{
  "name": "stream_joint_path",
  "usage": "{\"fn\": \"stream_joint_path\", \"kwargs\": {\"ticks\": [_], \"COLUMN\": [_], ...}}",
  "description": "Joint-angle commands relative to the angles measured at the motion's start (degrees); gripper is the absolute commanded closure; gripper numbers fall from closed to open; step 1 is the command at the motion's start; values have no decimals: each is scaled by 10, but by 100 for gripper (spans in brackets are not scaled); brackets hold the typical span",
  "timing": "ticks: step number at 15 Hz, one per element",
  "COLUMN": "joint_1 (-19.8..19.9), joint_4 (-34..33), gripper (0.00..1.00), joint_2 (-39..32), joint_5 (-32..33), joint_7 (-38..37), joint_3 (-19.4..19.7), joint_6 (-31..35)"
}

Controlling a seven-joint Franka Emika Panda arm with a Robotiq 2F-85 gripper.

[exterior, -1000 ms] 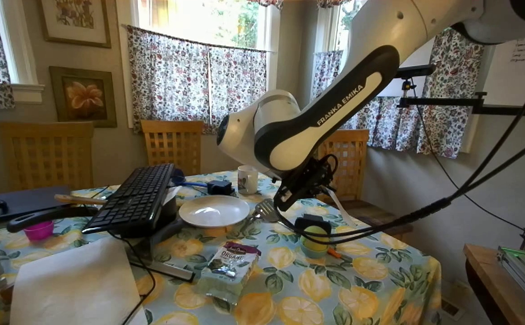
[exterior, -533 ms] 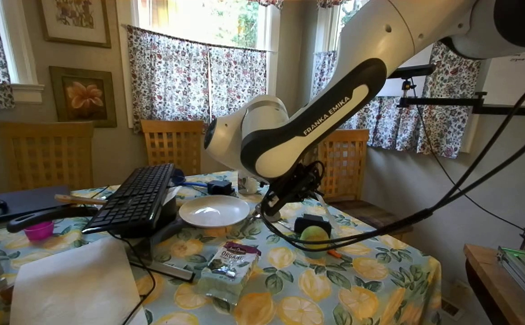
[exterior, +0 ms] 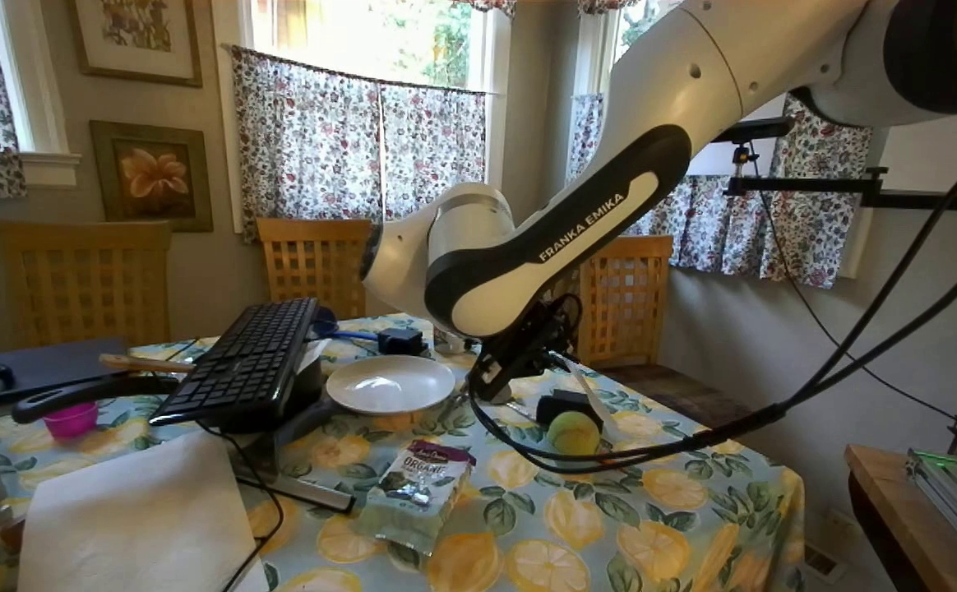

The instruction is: Pick up the folk from the cup and put it on the table

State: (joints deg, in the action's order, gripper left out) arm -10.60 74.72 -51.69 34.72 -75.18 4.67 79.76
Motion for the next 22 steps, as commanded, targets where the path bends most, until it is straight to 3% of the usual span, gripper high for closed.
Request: {"fn": "stream_joint_path", "kwargs": {"ticks": [1, 10, 22], "joint_1": [-7, -40, -39], "joint_4": [-40, -51, -181], "gripper": [96, 96, 96], "joint_2": [-25, -39, -140], "joint_5": [-10, 14, 9], "joint_7": [35, 157, 165], "joint_3": [8, 9, 47], "joint_6": [-21, -94, -115]}}
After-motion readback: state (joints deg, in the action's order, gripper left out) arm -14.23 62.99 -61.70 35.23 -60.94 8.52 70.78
